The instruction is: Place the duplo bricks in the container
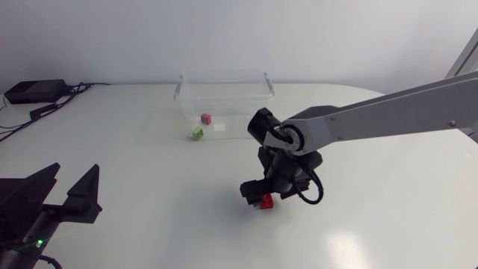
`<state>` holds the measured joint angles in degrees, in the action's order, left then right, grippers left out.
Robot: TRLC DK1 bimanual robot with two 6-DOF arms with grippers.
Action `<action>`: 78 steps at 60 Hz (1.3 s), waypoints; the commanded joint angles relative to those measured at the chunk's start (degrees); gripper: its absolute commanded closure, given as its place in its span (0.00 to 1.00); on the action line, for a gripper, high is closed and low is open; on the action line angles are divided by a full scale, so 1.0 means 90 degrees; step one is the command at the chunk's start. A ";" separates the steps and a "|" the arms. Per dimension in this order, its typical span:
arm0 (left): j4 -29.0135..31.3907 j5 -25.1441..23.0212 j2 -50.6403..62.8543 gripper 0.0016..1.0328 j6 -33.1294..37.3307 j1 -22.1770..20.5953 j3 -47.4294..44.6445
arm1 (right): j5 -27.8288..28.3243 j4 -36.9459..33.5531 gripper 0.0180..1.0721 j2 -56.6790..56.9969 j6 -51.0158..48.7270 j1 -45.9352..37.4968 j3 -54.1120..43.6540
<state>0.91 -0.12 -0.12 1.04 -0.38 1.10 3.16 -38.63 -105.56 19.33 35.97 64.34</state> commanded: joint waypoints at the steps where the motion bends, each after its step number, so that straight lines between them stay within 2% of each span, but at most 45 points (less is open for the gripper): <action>1: -0.0052 -0.0016 -0.0065 0.04 -0.0174 0.0042 -0.0113 | 0.0001 -0.0073 0.05 -0.0195 0.0176 0.0047 0.0166; 34: -0.0052 -0.0016 -0.0065 0.04 -0.0174 0.0042 -0.0113 | -0.0077 -0.0131 0.05 -0.0547 0.0303 0.0037 0.0391; 45: -0.0052 -0.0016 -0.0065 0.04 -0.0174 0.0042 -0.0113 | -0.0097 -0.0141 0.11 -0.0547 0.0303 0.0027 0.0391; 59: -0.0052 -0.0016 -0.0065 0.04 -0.0174 0.0042 -0.0113 | -0.0107 -0.0141 0.28 -0.0615 0.0303 0.0037 0.0420; 65: -0.0052 -0.0016 -0.0065 0.04 -0.0174 0.0042 -0.0113 | -0.0107 -0.0161 0.28 -0.0664 0.0303 0.0057 0.0469; 78: -0.0052 -0.0016 -0.0065 0.04 -0.0174 0.0042 -0.0113 | -0.0117 -0.0170 0.51 -0.0683 0.0313 0.0066 0.0576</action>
<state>0.91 -0.12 -0.12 1.04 -0.38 1.10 2.70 -39.24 -110.39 20.62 35.97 68.31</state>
